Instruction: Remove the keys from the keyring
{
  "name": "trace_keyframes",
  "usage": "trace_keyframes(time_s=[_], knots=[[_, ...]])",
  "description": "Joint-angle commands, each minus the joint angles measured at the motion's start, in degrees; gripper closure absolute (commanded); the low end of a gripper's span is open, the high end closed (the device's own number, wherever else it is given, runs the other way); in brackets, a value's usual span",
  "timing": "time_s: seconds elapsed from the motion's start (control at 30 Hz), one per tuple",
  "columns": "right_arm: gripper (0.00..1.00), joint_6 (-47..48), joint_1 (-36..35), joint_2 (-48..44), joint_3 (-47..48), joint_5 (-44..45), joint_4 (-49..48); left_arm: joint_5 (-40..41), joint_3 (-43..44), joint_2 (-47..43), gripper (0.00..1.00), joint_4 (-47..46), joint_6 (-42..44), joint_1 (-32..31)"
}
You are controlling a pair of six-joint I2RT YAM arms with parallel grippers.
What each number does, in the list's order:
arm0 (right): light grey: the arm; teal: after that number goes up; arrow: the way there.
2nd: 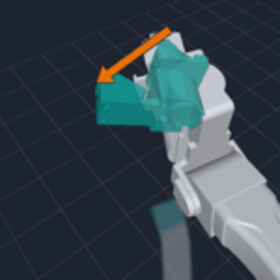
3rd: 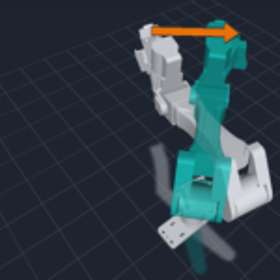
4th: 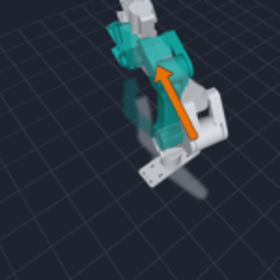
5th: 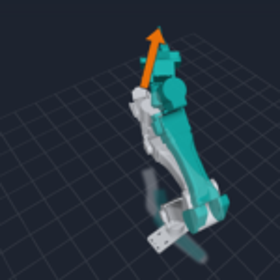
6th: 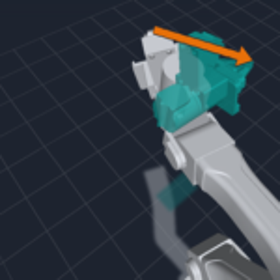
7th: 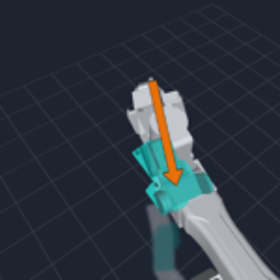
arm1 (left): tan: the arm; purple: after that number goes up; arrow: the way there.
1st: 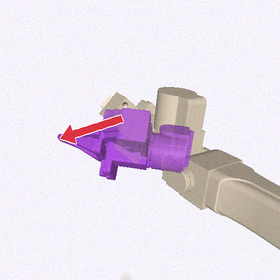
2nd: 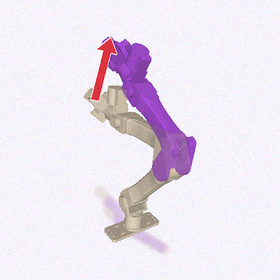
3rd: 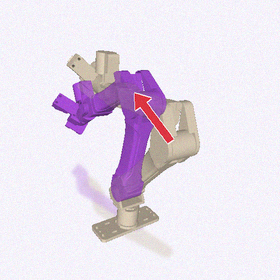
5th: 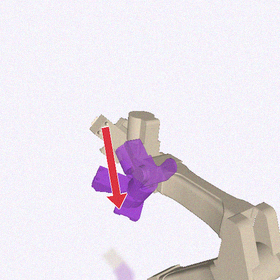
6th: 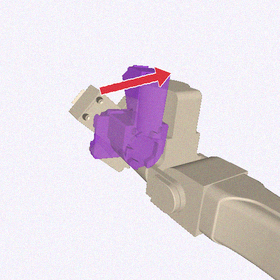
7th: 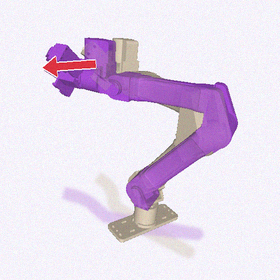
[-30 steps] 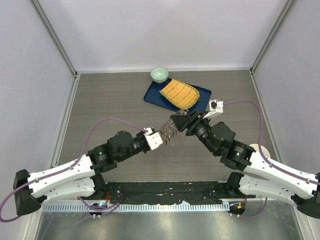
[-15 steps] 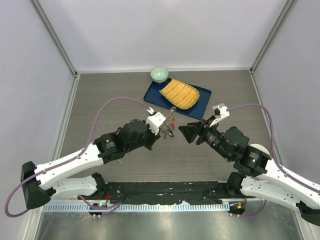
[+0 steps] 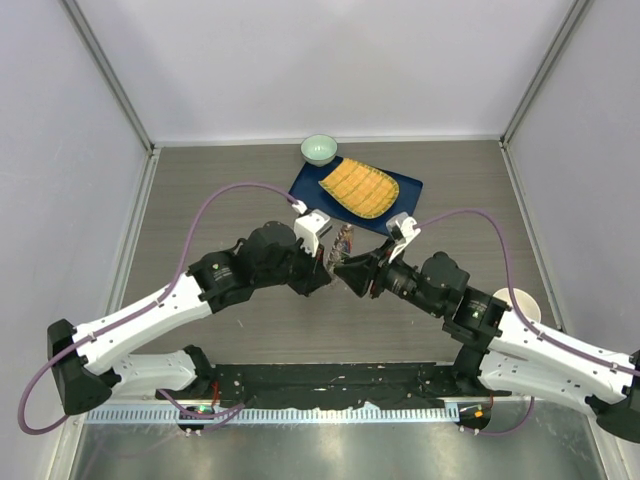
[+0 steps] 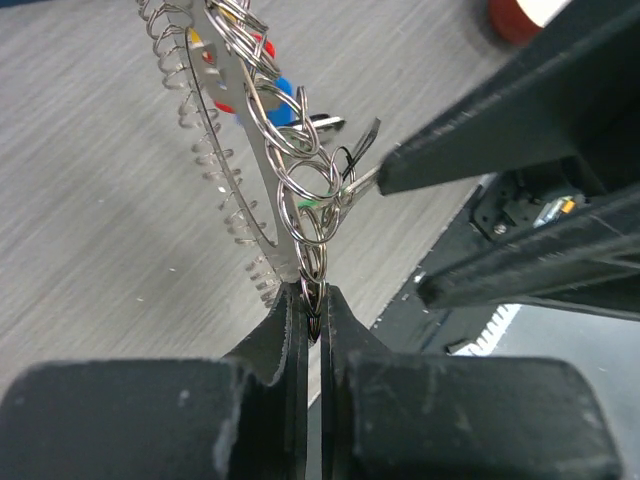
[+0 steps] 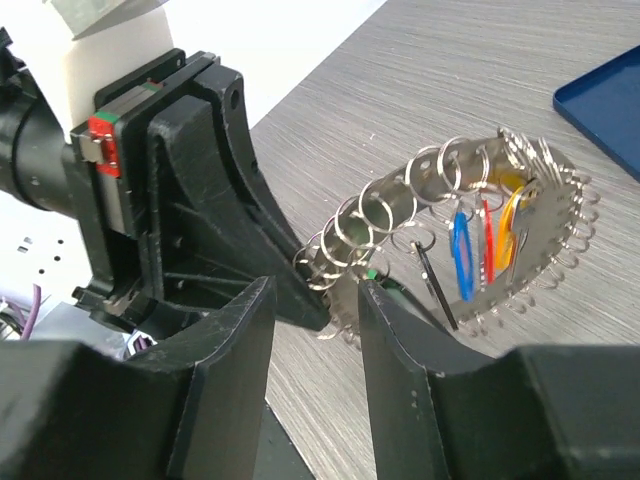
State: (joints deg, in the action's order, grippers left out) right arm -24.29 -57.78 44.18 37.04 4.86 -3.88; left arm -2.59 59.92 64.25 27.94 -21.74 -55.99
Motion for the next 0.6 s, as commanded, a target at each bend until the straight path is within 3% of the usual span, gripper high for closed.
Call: trace_keyframes(time_s=[0.0, 0.57], knots=[[0.55, 2.5, 0.03, 0.73, 2.78, 1.99, -1.48, -6.54, 3.1, -0.79, 1.0, -3.68, -3.92, 0.09], [0.52, -3.74, 0.03, -8.06, 3.39, 8.76, 8.01, -8.3, 6.0, -0.18, 1.0, -2.54, -6.12, 0.09]])
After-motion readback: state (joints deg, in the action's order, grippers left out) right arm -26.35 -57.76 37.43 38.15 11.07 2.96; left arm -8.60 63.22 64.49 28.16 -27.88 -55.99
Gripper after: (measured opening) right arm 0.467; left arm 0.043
